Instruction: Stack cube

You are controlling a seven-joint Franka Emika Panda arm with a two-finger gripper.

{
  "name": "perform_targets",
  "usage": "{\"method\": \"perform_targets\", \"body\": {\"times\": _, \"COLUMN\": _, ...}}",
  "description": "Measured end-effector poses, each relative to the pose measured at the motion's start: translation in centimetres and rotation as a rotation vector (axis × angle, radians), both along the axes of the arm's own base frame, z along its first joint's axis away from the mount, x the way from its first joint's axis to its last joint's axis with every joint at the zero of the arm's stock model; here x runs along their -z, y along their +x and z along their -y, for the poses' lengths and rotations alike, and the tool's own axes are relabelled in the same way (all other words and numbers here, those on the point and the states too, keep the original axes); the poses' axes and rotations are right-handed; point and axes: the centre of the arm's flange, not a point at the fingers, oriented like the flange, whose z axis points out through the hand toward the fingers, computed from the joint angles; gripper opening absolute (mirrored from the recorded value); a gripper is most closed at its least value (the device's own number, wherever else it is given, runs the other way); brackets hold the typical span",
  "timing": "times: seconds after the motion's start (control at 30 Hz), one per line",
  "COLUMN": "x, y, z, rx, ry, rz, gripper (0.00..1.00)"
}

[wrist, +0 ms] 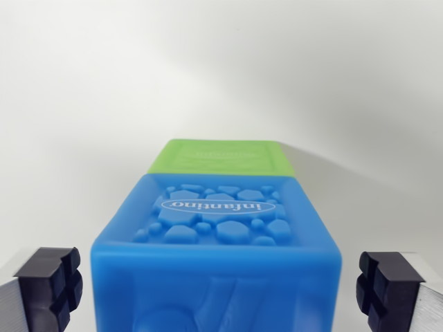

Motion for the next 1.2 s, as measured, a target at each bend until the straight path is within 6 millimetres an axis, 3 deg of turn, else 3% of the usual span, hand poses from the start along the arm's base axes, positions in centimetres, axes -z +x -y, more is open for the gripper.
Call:
{"method": "perform_targets", "body": {"times": 0.5, "x": -4.1, "y": 0.1, "z": 0.0, "rx": 0.002, "ry": -0.002, "rz": 0.002, "gripper": 1.0}}
{"method": "perform_targets", "body": {"times": 1.2, "x": -12.4, "y": 0.0, "z": 0.0, "rx": 0.001, "ry": -0.003, "rz": 0.005, "gripper": 1.0}}
